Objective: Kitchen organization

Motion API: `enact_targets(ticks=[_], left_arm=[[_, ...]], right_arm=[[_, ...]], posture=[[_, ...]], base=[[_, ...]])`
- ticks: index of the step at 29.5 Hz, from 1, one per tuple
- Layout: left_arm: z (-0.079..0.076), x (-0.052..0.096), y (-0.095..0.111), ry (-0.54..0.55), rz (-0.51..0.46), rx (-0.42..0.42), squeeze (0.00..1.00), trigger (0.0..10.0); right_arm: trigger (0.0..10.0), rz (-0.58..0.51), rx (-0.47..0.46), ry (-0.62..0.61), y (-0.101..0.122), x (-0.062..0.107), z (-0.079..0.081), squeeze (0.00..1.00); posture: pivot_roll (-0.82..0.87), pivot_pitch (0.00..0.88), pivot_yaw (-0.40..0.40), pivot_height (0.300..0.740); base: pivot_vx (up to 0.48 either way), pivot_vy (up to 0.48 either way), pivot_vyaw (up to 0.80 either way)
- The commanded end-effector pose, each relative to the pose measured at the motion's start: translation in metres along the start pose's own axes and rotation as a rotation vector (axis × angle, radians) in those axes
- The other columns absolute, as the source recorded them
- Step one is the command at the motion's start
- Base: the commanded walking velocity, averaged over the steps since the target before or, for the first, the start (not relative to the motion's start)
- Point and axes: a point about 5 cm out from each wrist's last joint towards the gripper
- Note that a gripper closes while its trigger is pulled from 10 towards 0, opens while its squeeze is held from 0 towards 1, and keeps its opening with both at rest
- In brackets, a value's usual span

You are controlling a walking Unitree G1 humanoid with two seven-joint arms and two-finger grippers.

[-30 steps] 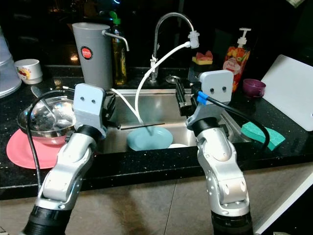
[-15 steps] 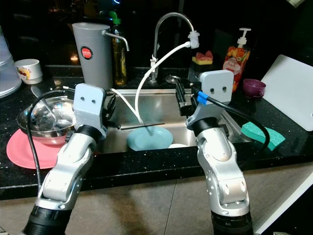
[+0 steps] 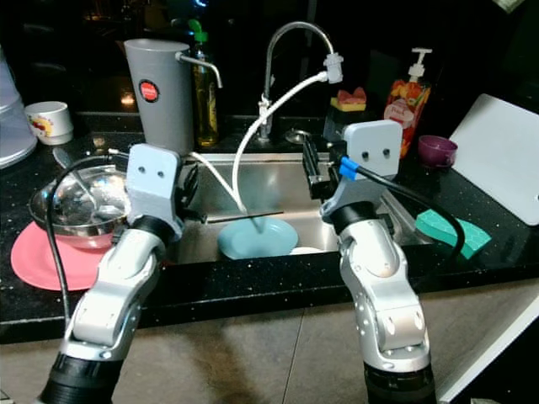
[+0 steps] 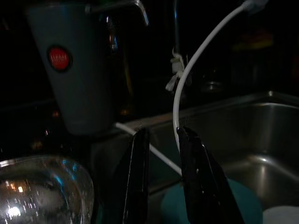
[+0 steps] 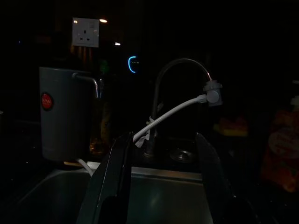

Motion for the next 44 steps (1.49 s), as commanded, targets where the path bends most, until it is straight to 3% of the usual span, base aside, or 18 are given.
enact_targets(ticks=[1, 7, 12, 19, 22, 25, 29, 33, 41, 42, 43, 44], left_arm=[[0.004, -0.001, -0.011, 0.003, 0.079, 0.039, 0.00, 10.0], [0.024, -0.005, -0.005, 0.032, 0.072, 0.018, 0.00, 10.0], [0.059, -0.009, -0.007, 0.120, 0.118, -0.038, 0.00, 10.0], [0.080, -0.012, -0.013, 0.185, 0.171, -0.024, 0.00, 10.0], [0.098, -0.017, -0.008, 0.221, 0.174, -0.043, 0.00, 10.0], [0.103, -0.020, -0.008, 0.239, 0.192, -0.040, 0.00, 10.0], [0.112, -0.029, -0.011, 0.293, 0.254, 0.039, 0.00, 10.0], [0.124, -0.047, -0.029, 0.358, 0.430, 0.140, 0.00, 10.0], [0.120, -0.054, -0.044, 0.295, 0.548, 0.209, 0.00, 10.0], [0.120, -0.054, -0.046, 0.307, 0.564, 0.195, 0.29, 10.0], [0.120, -0.054, -0.047, 0.312, 0.567, 0.201, 1.00, 10.0], [0.120, -0.054, -0.047, 0.312, 0.567, 0.201, 1.00, 10.0]], right_arm=[[10.0, -0.010, 0.014, -0.005, 0.002, 0.000, -0.002, 0.00], [10.0, -0.009, 0.026, -0.007, 0.002, -0.001, -0.004, 0.00], [10.0, -0.017, 0.064, -0.011, 0.005, -0.002, -0.010, 0.00], [10.0, -0.013, 0.084, -0.017, 0.005, -0.003, -0.015, 0.00], [10.0, -0.016, 0.100, -0.011, 0.007, -0.004, -0.017, 0.00], [10.0, -0.014, 0.110, -0.004, 0.008, -0.005, -0.017, 0.00], [10.0, 0.004, 0.136, 0.054, 0.008, -0.008, -0.016, 0.00], [10.0, 0.015, 0.132, 0.142, 0.006, -0.011, -0.003, 0.00], [10.0, 0.024, 0.107, 0.151, 0.000, -0.008, 0.004, 0.00], [10.0, 0.025, 0.105, 0.151, -0.001, -0.008, 0.003, 0.00], [10.0, 0.025, 0.104, 0.150, -0.001, -0.008, 0.003, 0.00], [10.0, 0.025, 0.104, 0.150, -0.001, -0.008, 0.003, 0.00]], posture=[[0.05, 0.065, -0.087, 0.740], [0.05, 0.065, -0.087, 0.740], [0.03, 0.049, -0.085, 0.740], [0.02, 0.043, -0.082, 0.740], [0.02, 0.035, -0.083, 0.740], [0.02, 0.035, -0.083, 0.740], [0.02, 0.030, -0.085, 0.740], [0.03, 0.025, -0.082, 0.740], [0.03, 0.028, -0.065, 0.740], [0.03, 0.029, -0.061, 0.740], [0.03, 0.030, -0.059, 0.740], [0.03, 0.030, -0.059, 0.740]], base=[[0.000, 0.000, 0.00], [0.000, 0.000, 0.00], [0.000, 0.000, 0.00], [0.000, 0.000, 0.00], [0.000, 0.000, 0.00], [0.000, 0.000, 0.00], [0.000, 0.000, 0.00], [0.000, 0.000, 0.00], [0.000, 0.000, 0.00], [0.000, 0.000, 0.00], [0.000, 0.000, 0.00], [0.000, 0.000, 0.00]])
Point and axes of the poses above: a point about 5 cm out from each wrist's last joint towards the gripper, its own x axis pointing back from the gripper into the wrist, its own y axis along the axis of the wrist's last joint, z = x × y, and after that the axes turned 15 degrees about -x, right-handed
